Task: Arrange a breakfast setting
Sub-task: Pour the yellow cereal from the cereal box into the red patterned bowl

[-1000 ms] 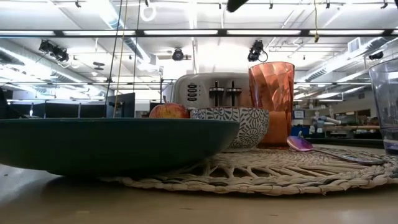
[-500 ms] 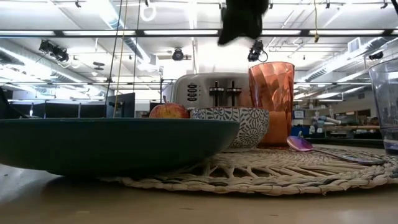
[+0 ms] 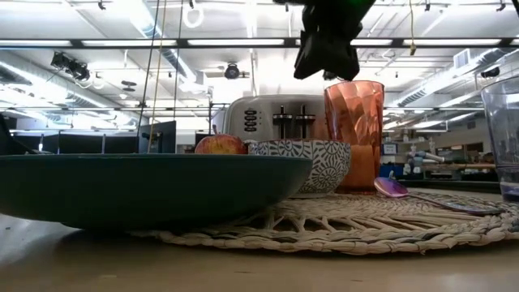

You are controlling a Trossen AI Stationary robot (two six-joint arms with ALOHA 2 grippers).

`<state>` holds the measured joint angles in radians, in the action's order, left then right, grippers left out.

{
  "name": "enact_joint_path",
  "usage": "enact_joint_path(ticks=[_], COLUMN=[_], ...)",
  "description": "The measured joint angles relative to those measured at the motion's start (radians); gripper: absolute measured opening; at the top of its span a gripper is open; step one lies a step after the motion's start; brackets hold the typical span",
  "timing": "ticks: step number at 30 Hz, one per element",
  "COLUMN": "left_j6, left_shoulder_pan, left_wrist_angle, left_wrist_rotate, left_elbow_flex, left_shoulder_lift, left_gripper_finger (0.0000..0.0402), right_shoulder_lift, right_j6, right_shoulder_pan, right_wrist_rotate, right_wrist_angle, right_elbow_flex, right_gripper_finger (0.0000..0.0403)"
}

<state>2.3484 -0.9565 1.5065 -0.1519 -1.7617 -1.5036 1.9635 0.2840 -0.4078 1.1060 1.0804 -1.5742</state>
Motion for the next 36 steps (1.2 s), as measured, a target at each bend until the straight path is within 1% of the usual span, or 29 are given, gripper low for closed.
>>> enact_joint_path(ticks=[6, 10, 15, 17, 19, 23, 24, 28, 32, 34, 36], left_j6=[0.002, 0.000, -0.052, -0.068, -0.080, -0.106, -0.114, -0.158, -0.252, -0.339, -0.423], left_shoulder_pan=[0.000, 0.000, 0.000, 0.000, 0.000, 0.000, 0.000, -0.002, 0.001, 0.001, 0.001], left_wrist_angle=[-0.005, -0.012, -0.028, -0.030, -0.030, -0.027, -0.020, 0.061, 0.063, 0.064, 0.064], left_wrist_rotate=[-0.003, -0.015, -0.038, -0.038, -0.038, -0.039, -0.039, -0.038, -0.009, 0.014, 0.049], left_elbow_flex=[0.057, 0.124, 0.196, 0.208, 0.211, 0.210, 0.209, 0.182, 0.169, 0.152, 0.133], left_shoulder_lift=[-0.001, -0.001, -0.001, -0.001, -0.001, -0.001, -0.001, 0.000, 0.032, 0.041, 0.043], left_gripper_finger=[0.0128, 0.0128, 0.0125, 0.0116, 0.0096, 0.0024, 0.0013, 0.0007, 0.0004, 0.0004, 0.0003], right_shoulder_lift=[-0.032, -0.060, -0.092, -0.101, -0.106, -0.114, -0.114, -0.114, -0.114, -0.114, -0.114], right_j6=[-0.006, 0.009, 0.008, 0.004, 0.003, 0.003, 0.001, 0.007, 0.025, 0.017, -0.035], right_shoulder_pan=[-0.035, -0.058, -0.083, -0.084, -0.083, -0.080, -0.080, -0.079, -0.090, -0.091, -0.091], right_wrist_rotate=[-0.007, -0.007, -0.008, -0.008, -0.008, -0.008, -0.008, 0.001, 0.007, -0.027, -0.095], right_wrist_angle=[0.005, 0.003, -0.006, -0.011, -0.012, -0.014, -0.013, -0.013, -0.019, -0.052, -0.123], right_elbow_flex=[0.000, 0.000, 0.000, 0.000, 0.000, 0.000, 0.000, 0.000, 0.000, 0.013, 0.044], right_gripper_finger=[0.0096, 0.0096, 0.0096, 0.0096, 0.0096, 0.0096, 0.0096, 0.0096, 0.0096, 0.0095, 0.0091])
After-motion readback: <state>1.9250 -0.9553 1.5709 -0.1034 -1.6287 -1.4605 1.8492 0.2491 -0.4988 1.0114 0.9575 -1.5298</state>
